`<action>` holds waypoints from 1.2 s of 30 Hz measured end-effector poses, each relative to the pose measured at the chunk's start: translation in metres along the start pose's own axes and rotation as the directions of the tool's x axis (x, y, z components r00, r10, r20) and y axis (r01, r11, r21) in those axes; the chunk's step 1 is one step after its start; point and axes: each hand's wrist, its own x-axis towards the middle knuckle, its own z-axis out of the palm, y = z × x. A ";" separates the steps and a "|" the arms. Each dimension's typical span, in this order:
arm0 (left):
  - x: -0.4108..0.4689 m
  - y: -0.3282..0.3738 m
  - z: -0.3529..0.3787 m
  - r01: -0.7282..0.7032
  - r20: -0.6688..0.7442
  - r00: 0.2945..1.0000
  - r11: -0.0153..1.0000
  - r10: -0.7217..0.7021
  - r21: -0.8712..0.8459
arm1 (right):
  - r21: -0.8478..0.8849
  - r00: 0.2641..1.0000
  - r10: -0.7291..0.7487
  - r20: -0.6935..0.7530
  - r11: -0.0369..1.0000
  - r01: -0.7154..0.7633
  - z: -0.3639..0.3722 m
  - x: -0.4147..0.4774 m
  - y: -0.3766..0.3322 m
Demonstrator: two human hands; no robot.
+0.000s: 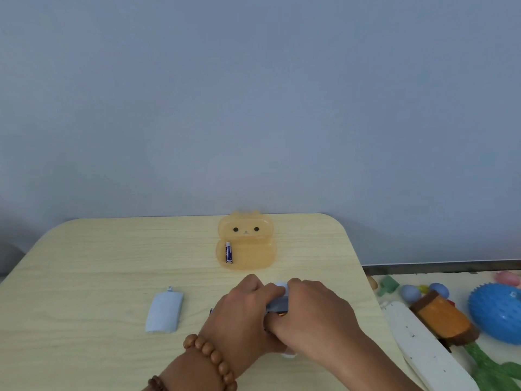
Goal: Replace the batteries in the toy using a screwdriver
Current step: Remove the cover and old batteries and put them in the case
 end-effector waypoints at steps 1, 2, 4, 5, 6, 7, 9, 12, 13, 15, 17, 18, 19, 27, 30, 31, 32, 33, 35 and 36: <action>0.000 0.001 0.000 -0.003 -0.001 1.000 1.000 0.003 0.003 | 0.012 1.000 0.012 0.003 1.000 -0.012 -0.001 -0.001 -0.001; -0.001 0.001 0.000 -0.006 0.000 1.000 1.000 0.006 0.007 | 0.023 1.000 0.022 0.006 0.999 -0.022 -0.002 -0.001 -0.003; -0.001 0.002 0.001 -0.005 0.001 1.000 1.000 0.005 0.006 | 0.035 0.999 0.027 0.023 0.999 -0.028 -0.005 -0.002 -0.006; 0.000 0.002 0.001 -0.007 -0.003 1.000 1.000 0.007 -0.001 | 0.033 0.999 0.026 0.031 0.999 -0.027 -0.007 -0.003 -0.008; 0.000 0.003 0.001 -0.009 -0.007 1.000 1.000 0.009 -0.009 | 0.038 0.999 0.025 0.035 0.999 -0.026 -0.008 -0.003 -0.009; 0.000 0.003 0.001 -0.011 -0.009 1.000 1.000 0.011 -0.016 | 0.041 0.999 0.025 0.041 0.999 -0.027 -0.009 -0.002 -0.010; 0.000 0.003 0.000 -0.013 -0.013 1.000 1.000 0.013 -0.024 | 0.042 0.998 0.029 0.047 0.999 -0.031 -0.012 -0.003 -0.012; 0.000 0.004 -0.001 -0.015 -0.016 1.000 0.999 0.014 -0.046 | 0.060 0.998 0.023 0.064 0.998 -0.026 -0.014 -0.005 -0.012; -0.001 0.003 -0.001 -0.015 -0.018 1.000 0.998 0.014 -0.054 | 0.073 0.997 0.028 0.076 0.997 -0.034 -0.016 -0.005 -0.011; 0.000 0.002 -0.001 -0.005 -0.015 1.000 0.997 0.004 -0.072 | 0.121 0.995 0.025 0.097 0.992 -0.036 -0.018 -0.005 -0.006; 0.000 0.001 0.000 -0.002 -0.020 1.000 0.997 0.001 -0.082 | 0.134 0.995 -0.015 0.103 0.991 0.001 -0.018 -0.006 0.002; 0.000 0.000 0.000 -0.006 -0.019 1.000 0.997 0.004 -0.077 | 0.145 0.994 -0.040 0.101 0.989 0.026 -0.016 -0.007 0.007; 0.000 -0.001 0.000 -0.008 -0.018 1.000 0.997 0.007 -0.070 | 0.170 0.994 -0.063 0.091 0.984 0.047 -0.013 -0.008 0.011; 0.002 0.004 -0.006 0.013 0.010 1.000 0.996 -0.012 -0.083 | -0.076 0.946 -0.295 -0.136 0.955 0.287 0.003 -0.007 0.040; 0.002 0.005 -0.007 0.010 0.022 1.000 0.997 -0.009 -0.072 | -0.036 0.928 -0.364 -0.080 0.931 0.362 0.004 0.000 0.043; 0.001 0.005 -0.007 0.016 0.026 1.000 0.998 -0.014 -0.068 | -0.044 0.921 -0.381 -0.078 0.925 0.378 0.005 0.001 0.043; 0.002 0.005 -0.008 0.021 0.028 0.999 0.997 -0.019 -0.068 | -0.051 0.915 -0.394 -0.084 0.919 0.391 0.004 0.003 0.043; 0.002 0.005 -0.008 0.026 0.029 0.999 0.997 -0.024 -0.075 | -0.057 0.909 -0.408 -0.088 0.913 0.404 0.001 0.004 0.043; 0.001 0.004 -0.010 0.030 0.027 0.999 0.996 -0.028 -0.083 | -0.016 0.910 -0.409 -0.076 0.913 0.409 -0.011 0.005 0.047; 0.001 0.003 -0.010 0.032 0.025 0.999 0.996 -0.030 -0.079 | 0.049 0.920 -0.386 -0.065 0.920 0.389 -0.020 0.006 0.049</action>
